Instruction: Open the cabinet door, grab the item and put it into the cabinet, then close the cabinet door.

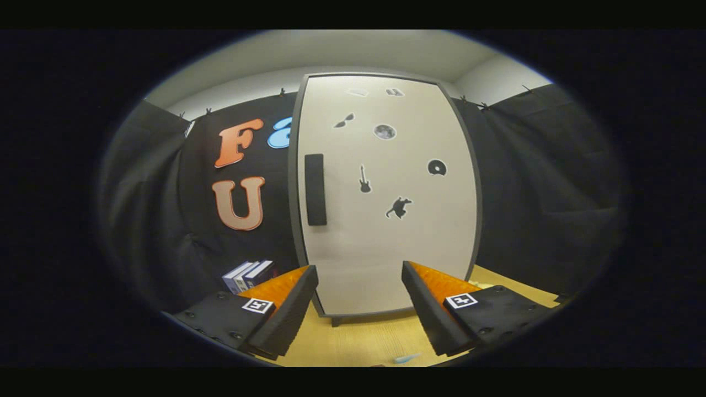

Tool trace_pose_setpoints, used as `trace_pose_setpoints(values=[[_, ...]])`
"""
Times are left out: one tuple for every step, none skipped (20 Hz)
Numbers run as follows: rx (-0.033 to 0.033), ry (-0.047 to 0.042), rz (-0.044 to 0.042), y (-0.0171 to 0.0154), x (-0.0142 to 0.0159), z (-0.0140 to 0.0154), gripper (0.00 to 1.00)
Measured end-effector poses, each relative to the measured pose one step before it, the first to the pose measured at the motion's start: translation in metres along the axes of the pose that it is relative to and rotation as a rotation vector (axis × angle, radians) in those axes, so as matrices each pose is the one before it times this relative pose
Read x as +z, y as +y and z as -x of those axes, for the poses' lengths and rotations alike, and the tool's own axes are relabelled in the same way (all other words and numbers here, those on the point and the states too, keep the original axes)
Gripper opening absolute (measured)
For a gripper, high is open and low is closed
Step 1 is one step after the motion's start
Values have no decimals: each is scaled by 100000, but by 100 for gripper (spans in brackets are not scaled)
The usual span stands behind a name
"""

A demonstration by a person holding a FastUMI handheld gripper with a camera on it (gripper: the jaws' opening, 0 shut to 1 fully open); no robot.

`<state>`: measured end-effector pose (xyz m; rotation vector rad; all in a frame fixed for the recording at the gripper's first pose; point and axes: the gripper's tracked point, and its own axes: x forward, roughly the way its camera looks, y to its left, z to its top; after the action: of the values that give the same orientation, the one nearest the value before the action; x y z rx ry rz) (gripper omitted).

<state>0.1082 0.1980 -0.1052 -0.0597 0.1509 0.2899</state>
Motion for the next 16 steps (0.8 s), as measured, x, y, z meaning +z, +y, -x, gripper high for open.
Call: trace_pose_setpoints(values=[[2195, -1388, -242, 1091, 1364, -1031, 98], [1613, -827, 122, 924, 1070, -1116, 98], [624, -126, 742, 582, 881, -1161, 98], [430, -311, 592, 443, 820, -1277, 98], [990, -250, 259, 620, 773, -1161, 98], [1040, -82, 288, 546, 585, -1163, 98], [90, 174, 281, 194, 345, -1093, 98], [-165, 1059, 37, 74, 125, -1081, 98], [-247, 1217, -710, 30, -83, -981, 97], [-652, 1513, -1439, -18, -211, -994, 90], [-272, 1349, -1784, 39, -53, -659, 83], [259, 1455, -1047, 162, -170, -674, 76], [901, 916, -574, 277, -28, -507, 70], [-564, 237, 239, 56, -39, -396, 64], [-1159, 47, 583, -100, 8, -133, 60], [-614, 687, 323, 53, -219, -365, 57]])
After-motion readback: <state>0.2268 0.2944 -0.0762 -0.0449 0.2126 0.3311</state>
